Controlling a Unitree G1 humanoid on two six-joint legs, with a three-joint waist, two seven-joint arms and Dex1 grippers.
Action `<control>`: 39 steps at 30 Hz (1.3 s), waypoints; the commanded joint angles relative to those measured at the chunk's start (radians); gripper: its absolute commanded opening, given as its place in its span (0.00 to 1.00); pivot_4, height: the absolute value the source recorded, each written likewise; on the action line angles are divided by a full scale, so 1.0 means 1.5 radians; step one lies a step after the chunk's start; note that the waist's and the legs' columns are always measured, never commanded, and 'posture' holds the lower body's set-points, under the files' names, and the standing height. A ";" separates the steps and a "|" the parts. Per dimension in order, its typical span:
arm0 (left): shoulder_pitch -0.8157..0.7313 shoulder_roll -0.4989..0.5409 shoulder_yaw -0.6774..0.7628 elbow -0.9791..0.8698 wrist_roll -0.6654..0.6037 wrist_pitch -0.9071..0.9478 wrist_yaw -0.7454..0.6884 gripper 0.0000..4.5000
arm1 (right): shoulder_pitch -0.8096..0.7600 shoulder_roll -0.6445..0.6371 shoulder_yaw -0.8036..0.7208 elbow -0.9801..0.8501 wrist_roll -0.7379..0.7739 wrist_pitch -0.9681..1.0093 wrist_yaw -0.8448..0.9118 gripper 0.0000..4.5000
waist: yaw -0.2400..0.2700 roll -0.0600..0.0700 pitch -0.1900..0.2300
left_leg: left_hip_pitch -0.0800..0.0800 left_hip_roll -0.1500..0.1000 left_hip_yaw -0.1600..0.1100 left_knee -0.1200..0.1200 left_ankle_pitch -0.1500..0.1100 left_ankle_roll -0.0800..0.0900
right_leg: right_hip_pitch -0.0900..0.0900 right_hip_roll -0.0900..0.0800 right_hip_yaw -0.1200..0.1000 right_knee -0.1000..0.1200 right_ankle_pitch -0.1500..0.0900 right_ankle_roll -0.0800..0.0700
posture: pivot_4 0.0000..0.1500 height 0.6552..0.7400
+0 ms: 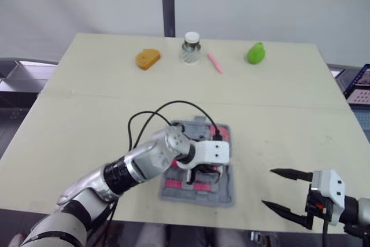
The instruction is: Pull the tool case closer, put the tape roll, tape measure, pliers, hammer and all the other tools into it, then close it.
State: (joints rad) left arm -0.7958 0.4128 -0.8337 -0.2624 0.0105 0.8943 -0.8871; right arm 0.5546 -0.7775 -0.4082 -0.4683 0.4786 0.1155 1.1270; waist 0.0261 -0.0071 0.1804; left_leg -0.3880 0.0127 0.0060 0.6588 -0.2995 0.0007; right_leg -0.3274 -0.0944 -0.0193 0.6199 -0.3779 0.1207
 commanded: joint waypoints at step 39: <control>-0.030 -0.083 -0.060 0.069 0.047 0.047 -0.006 0.01 | 0.029 0.021 -0.004 -0.043 -0.007 -0.007 -0.035 1.00 | 0.000 0.000 0.000 | 0.000 0.000 0.000 0.001 0.000 0.000 | 0.000 0.000 0.000 0.001 0.000 0.000 | 1.00 0.72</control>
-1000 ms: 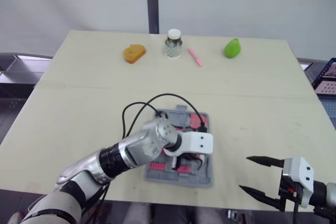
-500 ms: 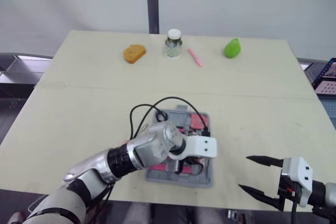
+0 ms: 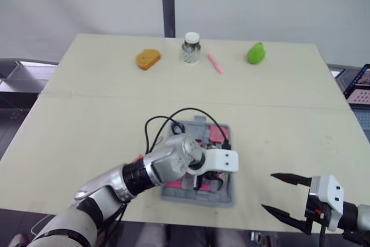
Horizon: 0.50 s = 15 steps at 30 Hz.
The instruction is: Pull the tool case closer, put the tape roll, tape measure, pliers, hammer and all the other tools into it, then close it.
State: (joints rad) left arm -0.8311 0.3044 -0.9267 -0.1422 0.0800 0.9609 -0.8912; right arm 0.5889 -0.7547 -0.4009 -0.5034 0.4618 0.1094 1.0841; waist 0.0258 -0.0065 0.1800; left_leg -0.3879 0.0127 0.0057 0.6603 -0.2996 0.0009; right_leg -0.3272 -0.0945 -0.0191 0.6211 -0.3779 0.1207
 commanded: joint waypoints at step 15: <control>-0.008 -0.027 -0.001 0.012 0.011 0.001 0.006 0.01 | 0.018 0.012 -0.010 -0.033 0.005 0.001 -0.014 1.00 | 0.000 0.000 0.000 | 0.000 0.000 0.000 0.000 0.000 0.000 | 0.000 0.000 0.000 0.000 0.000 0.000 | 1.00 0.72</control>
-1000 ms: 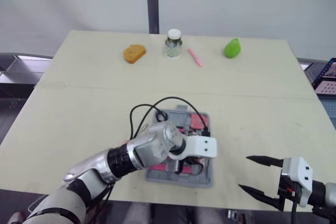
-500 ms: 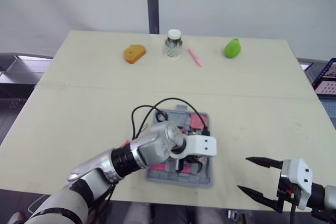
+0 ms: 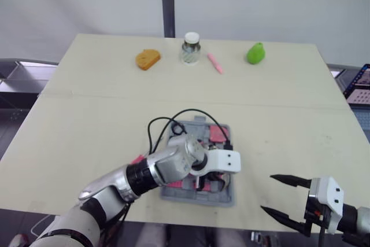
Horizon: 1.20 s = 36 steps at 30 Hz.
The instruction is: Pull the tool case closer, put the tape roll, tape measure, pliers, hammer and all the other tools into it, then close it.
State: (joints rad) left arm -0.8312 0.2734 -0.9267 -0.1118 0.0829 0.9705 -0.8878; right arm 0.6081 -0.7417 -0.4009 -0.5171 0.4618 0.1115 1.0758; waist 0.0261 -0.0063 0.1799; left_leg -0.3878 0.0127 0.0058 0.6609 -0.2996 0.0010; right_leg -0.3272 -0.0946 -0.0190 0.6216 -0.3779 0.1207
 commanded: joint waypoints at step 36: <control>0.271 0.048 0.413 -0.100 -0.204 -0.279 -0.001 0.01 | -0.055 -0.009 0.014 0.002 0.006 0.014 0.003 1.00 | -0.001 0.001 -0.001 | 0.000 0.000 0.000 0.001 -0.001 0.000 | 0.000 -0.001 -0.001 0.000 0.000 0.000 | 1.00 0.72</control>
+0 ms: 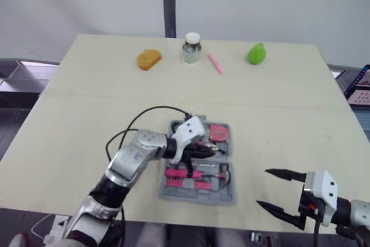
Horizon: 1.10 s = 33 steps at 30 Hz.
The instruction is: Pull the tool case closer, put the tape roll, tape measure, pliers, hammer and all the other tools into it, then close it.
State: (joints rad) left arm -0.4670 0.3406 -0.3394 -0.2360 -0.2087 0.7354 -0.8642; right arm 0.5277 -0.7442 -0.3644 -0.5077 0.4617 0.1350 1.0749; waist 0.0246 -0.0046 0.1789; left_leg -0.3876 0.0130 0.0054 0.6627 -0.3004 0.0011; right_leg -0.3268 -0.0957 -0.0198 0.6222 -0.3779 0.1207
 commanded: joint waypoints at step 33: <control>0.140 0.012 -0.020 0.237 0.082 -0.508 -0.073 0.01 | 0.002 -0.013 -0.034 -0.021 0.024 0.016 -0.001 1.00 | -0.001 0.001 0.000 | 0.001 0.000 0.001 0.000 -0.001 0.001 | 0.000 0.000 -0.001 0.001 0.000 0.000 | 1.00 0.72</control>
State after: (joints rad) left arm -0.2578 0.3662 -0.3687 0.1230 -0.0900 -0.0153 -0.9795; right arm 0.5221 -0.7607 -0.3789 -0.5073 0.4750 0.1577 1.0760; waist 0.0230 -0.0034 0.1781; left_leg -0.3858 0.0132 0.0065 0.6626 -0.3017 0.0025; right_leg -0.3265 -0.0962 -0.0212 0.6233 -0.3779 0.1208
